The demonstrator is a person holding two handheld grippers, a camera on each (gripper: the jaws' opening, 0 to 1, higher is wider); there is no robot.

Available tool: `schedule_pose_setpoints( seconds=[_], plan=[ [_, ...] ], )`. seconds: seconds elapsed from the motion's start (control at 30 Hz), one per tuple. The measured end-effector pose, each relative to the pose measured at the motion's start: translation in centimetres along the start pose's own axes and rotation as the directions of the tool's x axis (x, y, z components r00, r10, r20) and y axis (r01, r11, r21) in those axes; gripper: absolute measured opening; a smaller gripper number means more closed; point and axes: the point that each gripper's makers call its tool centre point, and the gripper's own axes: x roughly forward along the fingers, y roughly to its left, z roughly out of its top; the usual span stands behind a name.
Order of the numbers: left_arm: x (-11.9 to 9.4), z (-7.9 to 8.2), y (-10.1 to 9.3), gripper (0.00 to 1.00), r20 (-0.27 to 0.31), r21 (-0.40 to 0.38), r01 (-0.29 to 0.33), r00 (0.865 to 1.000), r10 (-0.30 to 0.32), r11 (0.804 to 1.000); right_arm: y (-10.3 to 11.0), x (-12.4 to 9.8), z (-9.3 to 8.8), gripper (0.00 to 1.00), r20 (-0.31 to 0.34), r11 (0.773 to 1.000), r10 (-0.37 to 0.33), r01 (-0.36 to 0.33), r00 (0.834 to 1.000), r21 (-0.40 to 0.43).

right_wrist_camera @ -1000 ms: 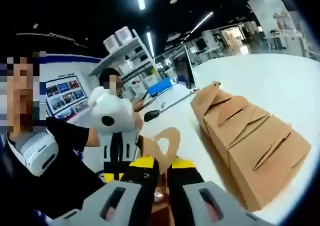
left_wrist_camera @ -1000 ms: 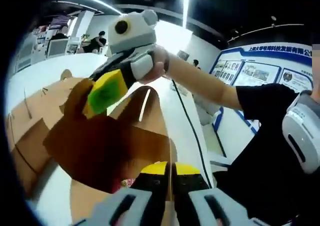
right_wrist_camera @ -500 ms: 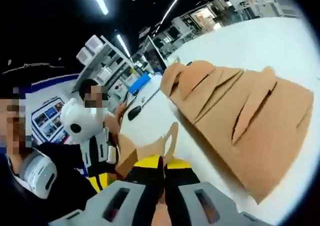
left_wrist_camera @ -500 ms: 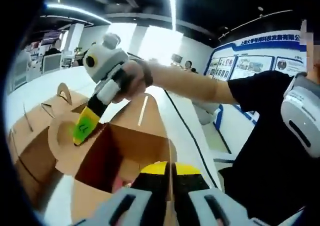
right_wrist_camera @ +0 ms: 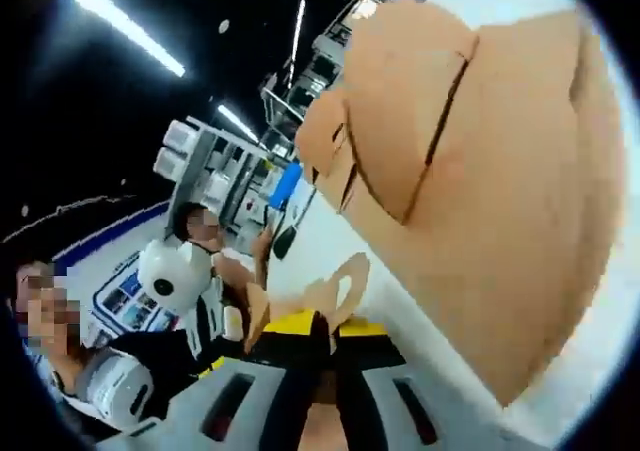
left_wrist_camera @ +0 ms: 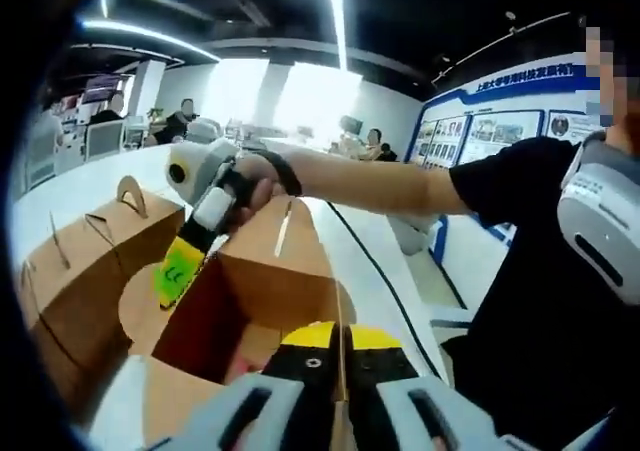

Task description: Pick up one paper box from the group, open the paper box, and remove the item inside

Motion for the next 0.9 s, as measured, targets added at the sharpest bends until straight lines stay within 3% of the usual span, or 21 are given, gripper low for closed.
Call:
schedule_pose_setpoints(
  seconds=[0.1, 0.13, 0.17, 0.2, 0.23, 0.27, 0.3, 0.37, 0.43, 0.47, 0.5, 0.53, 0.57, 0.6, 0.63, 0.77, 0.83, 0.87, 0.9],
  plan=[
    [0.0, 0.0, -0.1, 0.06, 0.0, -0.002, 0.009, 1.0, -0.009, 1.0, 0.7, -1.7, 0.6, 0.13, 0.041, 1.0, -0.015, 0.016, 0.999, -0.017],
    [0.0, 0.0, -0.1, 0.06, 0.0, -0.003, 0.009, 1.0, -0.009, 1.0, 0.7, -2.2, 1.0, 0.16, 0.068, 0.999, -0.041, 0.043, 0.997, -0.029],
    [0.0, 0.0, -0.1, 0.06, 0.0, -0.002, 0.009, 1.0, -0.009, 1.0, 1.0, -3.3, 1.8, 0.22, 0.12, 0.986, -0.103, 0.118, 0.987, -0.118],
    [0.0, 0.0, -0.1, 0.06, 0.0, -0.001, 0.008, 1.0, -0.008, 1.0, 1.2, -4.3, 2.1, 0.28, 0.158, 0.951, -0.165, 0.2, 0.973, -0.236],
    [0.0, 0.0, -0.1, 0.06, 0.001, -0.002, 0.009, 1.0, -0.009, 1.0, 1.4, -5.1, 2.0, 0.33, 0.173, 0.892, -0.22, 0.27, 0.96, -0.364],
    [0.0, 0.0, 0.0, 0.06, 0.001, -0.002, 0.01, 1.0, -0.01, 1.0, 1.5, -5.7, 1.6, 0.37, 0.171, 0.808, -0.27, 0.32, 0.948, -0.495],
    [0.0, 0.0, 0.0, 0.06, 0.002, -0.002, 0.012, 1.0, -0.012, 1.0, 1.6, -6.0, 1.0, 0.37, 0.157, 0.703, -0.32, 0.345, 0.934, -0.622],
    [0.0, 0.0, 0.0, 0.06, 0.002, -0.001, 0.014, 1.0, -0.014, 1.0, 1.8, -5.8, -0.2, 0.35, 0.115, 0.456, -0.418, 0.318, 0.901, -0.831],
    [-0.1, 0.0, 0.0, 0.06, 0.002, -0.002, 0.016, 1.0, -0.016, 1.0, 2.1, -4.9, -1.1, 0.31, 0.079, 0.219, -0.504, 0.216, 0.86, -0.952],
    [-0.1, 0.0, 0.0, 0.06, 0.003, -0.003, 0.017, 1.0, -0.017, 1.0, 2.3, -4.2, -1.4, 0.3, 0.068, 0.124, -0.537, 0.158, 0.841, -0.98],
    [-0.1, 0.0, 0.0, 0.06, 0.003, -0.003, 0.018, 1.0, -0.018, 1.0, 2.5, -3.4, -1.6, 0.29, 0.06, 0.054, -0.559, 0.108, 0.827, -0.993],
    [-0.1, 0.0, 0.0, 0.06, 0.003, -0.005, 0.02, 1.0, -0.02, 1.0, 2.8, -2.6, -1.7, 0.29, 0.055, 0.012, -0.569, 0.075, 0.821, -0.997],
    [-0.1, 0.0, 0.0, 0.06, 0.002, -0.009, 0.02, 1.0, -0.02, 1.0, 3.1, -1.8, -1.6, 0.26, 0.054, 0.001, -0.562, 0.066, 0.825, -0.998],
    [-0.1, 0.0, 0.0, 0.06, -0.002, -0.006, 0.02, 1.0, -0.02, 1.0, 3.2, -1.2, -1.6, 0.26, 0.048, 0.028, -0.552, 0.076, 0.833, -0.997],
    [-0.1, 0.0, 0.1, 0.06, -0.006, -0.013, 0.019, 1.0, -0.02, 1.0, 2.5, -1.3, -1.8, 0.25, 0.017, 0.079, -0.575, 0.076, 0.818, -0.994],
    [-0.1, -0.1, 0.1, 0.06, -0.001, -0.01, 0.015, 1.0, -0.015, 1.0, 1.3, -1.1, -1.8, 0.2, -0.048, 0.193, -0.589, 0.083, 0.806, -0.978],
    [-0.1, -0.1, 0.1, 0.06, 0.005, 0.0, 0.006, 1.0, -0.006, 1.0, 1.3, -0.9, -2.5, 0.13, -0.092, 0.272, -0.573, 0.083, 0.814, -0.959],
    [-0.1, -0.1, 0.1, 0.06, 0.01, 0.004, 0.004, 1.0, -0.004, 1.0, 1.3, -0.9, -2.8, 0.1, -0.112, 0.285, -0.559, 0.063, 0.821, -0.956],
    [-0.1, 0.0, 0.1, 0.06, 0.014, 0.006, 0.003, 1.0, -0.003, 1.0, 1.4, -1.0, -2.7, 0.09, -0.112, 0.277, -0.554, 0.056, 0.825, -0.959]
  ],
)
